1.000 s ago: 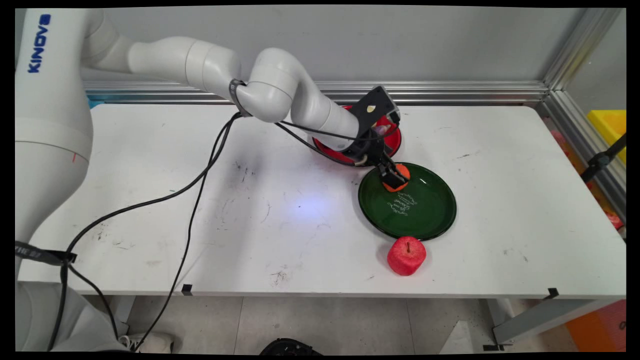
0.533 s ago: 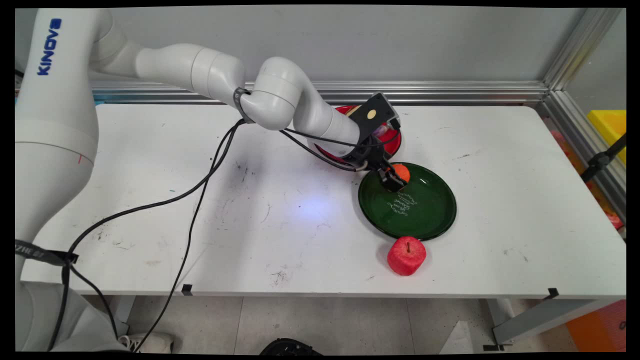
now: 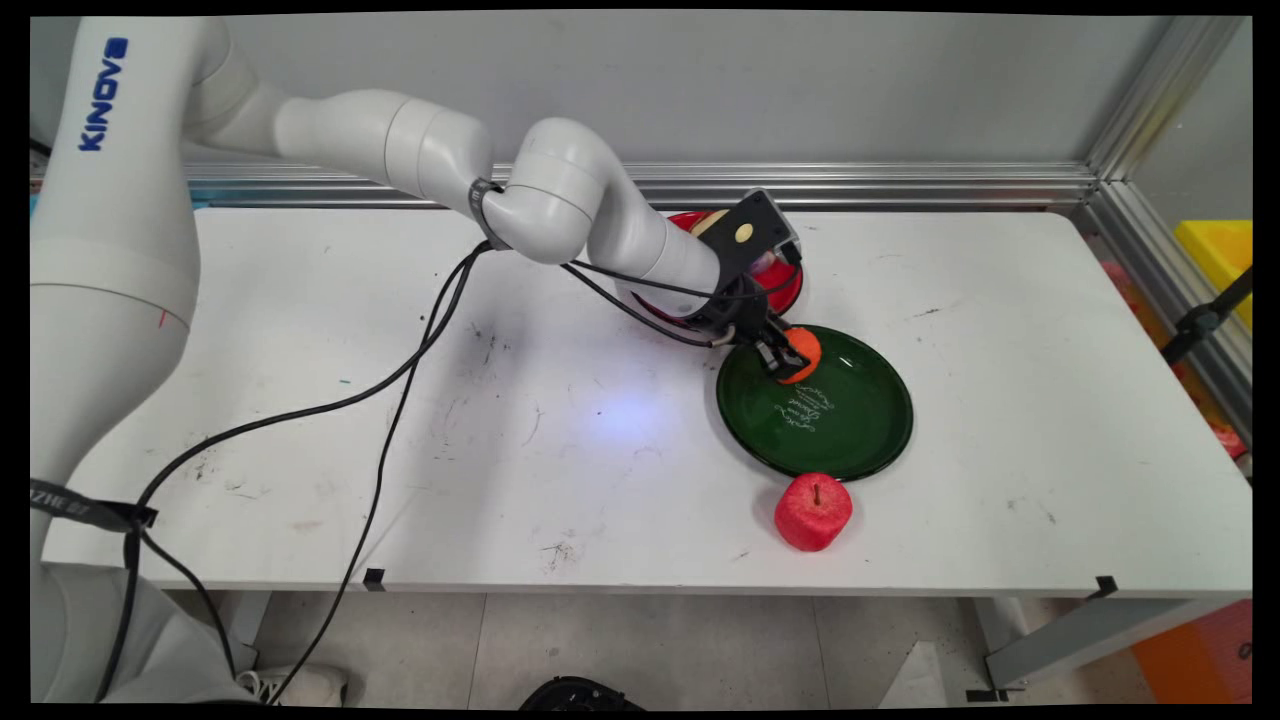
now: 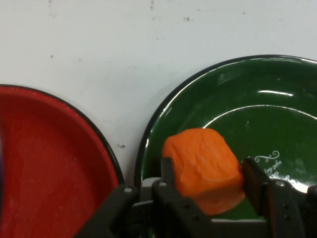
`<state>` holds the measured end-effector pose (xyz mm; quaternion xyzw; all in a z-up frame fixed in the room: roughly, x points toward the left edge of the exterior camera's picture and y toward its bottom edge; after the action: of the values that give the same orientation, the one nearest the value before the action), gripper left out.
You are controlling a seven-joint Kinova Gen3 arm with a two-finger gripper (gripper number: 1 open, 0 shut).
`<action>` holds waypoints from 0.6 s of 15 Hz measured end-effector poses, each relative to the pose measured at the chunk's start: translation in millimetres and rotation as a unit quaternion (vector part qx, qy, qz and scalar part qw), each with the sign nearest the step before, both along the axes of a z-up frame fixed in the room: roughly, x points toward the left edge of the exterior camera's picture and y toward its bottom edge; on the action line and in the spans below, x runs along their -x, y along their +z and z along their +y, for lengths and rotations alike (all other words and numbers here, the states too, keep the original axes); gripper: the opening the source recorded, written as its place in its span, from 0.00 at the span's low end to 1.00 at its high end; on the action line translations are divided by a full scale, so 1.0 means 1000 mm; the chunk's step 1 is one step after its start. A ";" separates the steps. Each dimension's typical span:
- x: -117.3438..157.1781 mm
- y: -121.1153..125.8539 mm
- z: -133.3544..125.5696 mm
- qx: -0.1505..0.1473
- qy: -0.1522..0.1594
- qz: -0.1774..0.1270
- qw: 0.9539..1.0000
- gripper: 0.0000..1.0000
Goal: Place the picked object on the red plate
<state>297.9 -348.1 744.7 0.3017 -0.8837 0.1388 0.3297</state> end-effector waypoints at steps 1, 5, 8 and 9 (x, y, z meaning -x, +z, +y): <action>0.000 0.002 0.000 0.000 0.000 0.001 1.000 0.00; 0.002 0.013 -0.001 0.005 -0.004 0.007 1.000 0.00; 0.003 0.028 -0.001 0.012 -0.011 0.014 1.000 0.00; 0.004 0.035 -0.002 0.016 -0.015 0.017 1.000 0.00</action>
<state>294.2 -349.8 779.6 0.2858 -0.8802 0.1427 0.3511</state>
